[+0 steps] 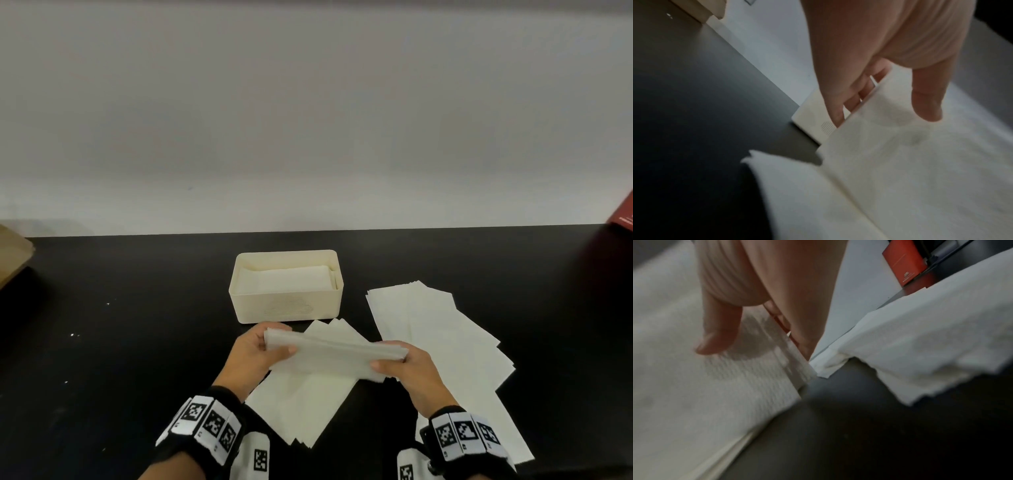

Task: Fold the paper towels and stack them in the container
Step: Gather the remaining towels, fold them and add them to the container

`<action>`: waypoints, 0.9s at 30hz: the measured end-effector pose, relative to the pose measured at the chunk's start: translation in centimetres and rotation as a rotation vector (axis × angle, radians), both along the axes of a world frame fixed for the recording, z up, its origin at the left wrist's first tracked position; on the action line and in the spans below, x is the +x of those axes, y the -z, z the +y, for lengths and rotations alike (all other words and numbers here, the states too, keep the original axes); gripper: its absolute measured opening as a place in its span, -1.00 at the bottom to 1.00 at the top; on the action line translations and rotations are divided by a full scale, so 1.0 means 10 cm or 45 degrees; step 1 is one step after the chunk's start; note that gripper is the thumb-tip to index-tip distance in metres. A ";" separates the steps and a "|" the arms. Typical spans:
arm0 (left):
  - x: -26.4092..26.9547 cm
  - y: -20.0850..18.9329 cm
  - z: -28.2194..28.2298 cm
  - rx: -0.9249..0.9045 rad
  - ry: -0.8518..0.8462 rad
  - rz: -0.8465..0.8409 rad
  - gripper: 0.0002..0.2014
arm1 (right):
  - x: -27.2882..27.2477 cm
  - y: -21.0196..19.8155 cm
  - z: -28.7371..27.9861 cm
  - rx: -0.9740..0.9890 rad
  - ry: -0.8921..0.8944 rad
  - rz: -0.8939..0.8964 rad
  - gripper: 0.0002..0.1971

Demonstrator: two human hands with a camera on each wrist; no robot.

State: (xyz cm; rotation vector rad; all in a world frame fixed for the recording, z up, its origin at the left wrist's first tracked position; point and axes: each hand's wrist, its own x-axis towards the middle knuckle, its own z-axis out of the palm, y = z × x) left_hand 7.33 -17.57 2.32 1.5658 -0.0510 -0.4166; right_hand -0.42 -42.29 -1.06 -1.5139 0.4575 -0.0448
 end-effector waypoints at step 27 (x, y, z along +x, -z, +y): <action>-0.02 0.29 -0.04 0.176 -0.069 0.045 -0.32 | 0.05 0.13 0.08 0.094 -0.028 0.085 -0.57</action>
